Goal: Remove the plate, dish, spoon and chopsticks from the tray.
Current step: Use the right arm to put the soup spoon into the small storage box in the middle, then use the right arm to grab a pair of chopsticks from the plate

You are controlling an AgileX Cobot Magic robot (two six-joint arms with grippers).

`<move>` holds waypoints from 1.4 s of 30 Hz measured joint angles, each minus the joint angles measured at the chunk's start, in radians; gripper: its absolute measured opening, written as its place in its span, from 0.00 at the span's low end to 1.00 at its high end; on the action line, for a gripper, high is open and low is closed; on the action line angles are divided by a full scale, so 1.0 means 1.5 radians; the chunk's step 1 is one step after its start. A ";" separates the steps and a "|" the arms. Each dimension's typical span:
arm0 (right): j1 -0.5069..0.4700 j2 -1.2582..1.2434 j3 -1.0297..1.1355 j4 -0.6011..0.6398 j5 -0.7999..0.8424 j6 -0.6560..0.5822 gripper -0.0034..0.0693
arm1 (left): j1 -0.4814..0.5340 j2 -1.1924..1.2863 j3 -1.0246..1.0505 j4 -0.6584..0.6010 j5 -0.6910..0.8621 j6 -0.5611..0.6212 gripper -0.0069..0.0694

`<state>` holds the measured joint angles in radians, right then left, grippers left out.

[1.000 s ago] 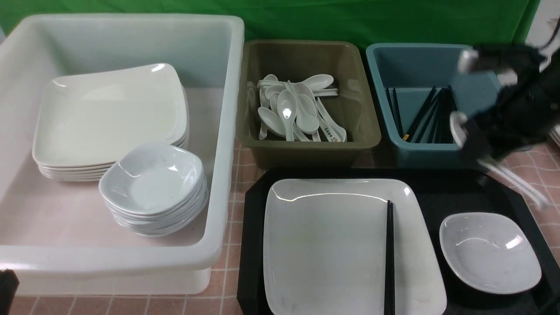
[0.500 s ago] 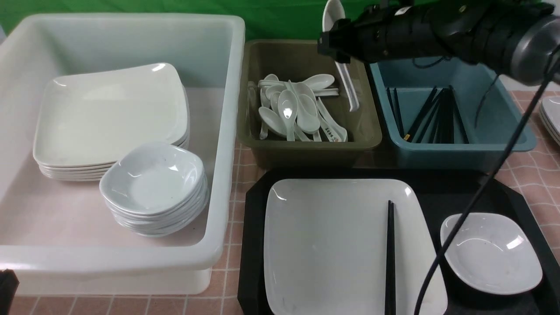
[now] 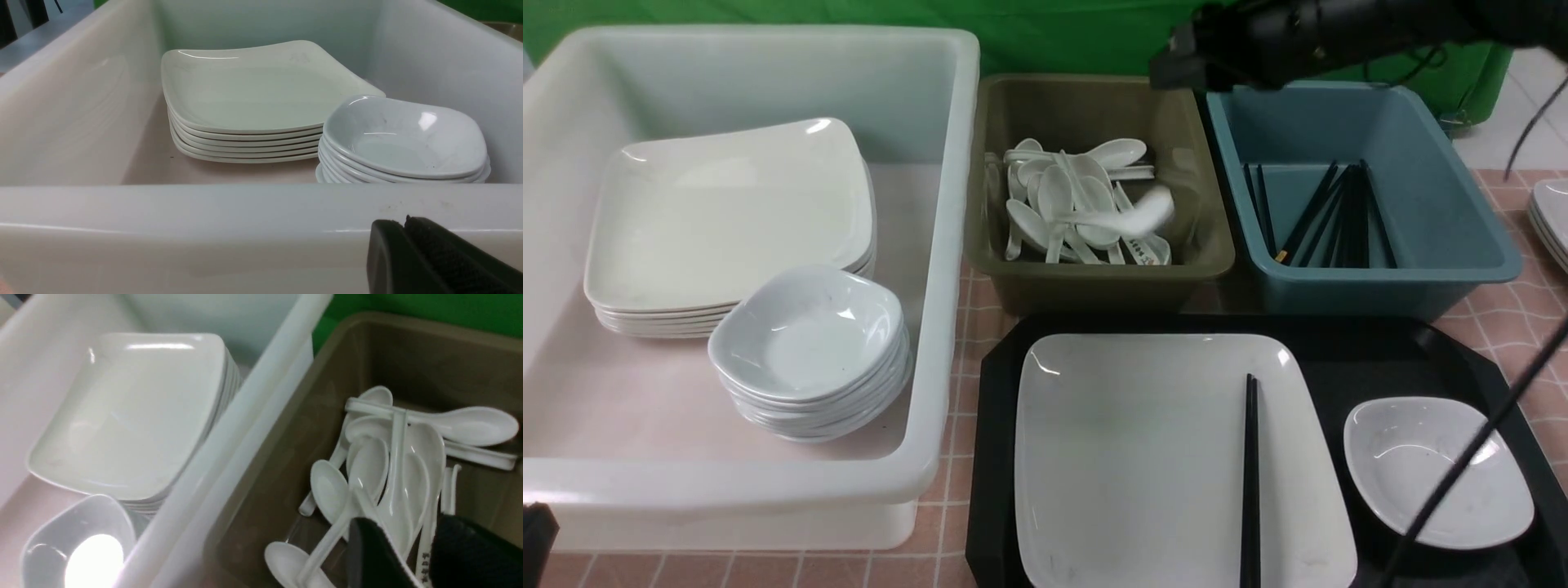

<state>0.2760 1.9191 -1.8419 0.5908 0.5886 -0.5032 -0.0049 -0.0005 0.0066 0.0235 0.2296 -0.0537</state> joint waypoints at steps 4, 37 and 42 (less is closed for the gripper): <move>-0.001 -0.043 -0.005 0.001 -0.003 0.003 0.21 | 0.000 0.000 0.000 0.000 0.000 0.000 0.12; 0.165 -0.213 0.555 -0.267 0.086 0.480 0.74 | 0.000 0.000 0.000 0.000 0.000 0.001 0.12; 0.164 -0.134 0.546 -0.287 0.018 0.520 0.76 | 0.000 0.000 0.000 0.000 0.000 0.001 0.12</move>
<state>0.5220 1.7188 -1.0235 0.1600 0.6156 0.2771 -0.0049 -0.0005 0.0066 0.0235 0.2298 -0.0526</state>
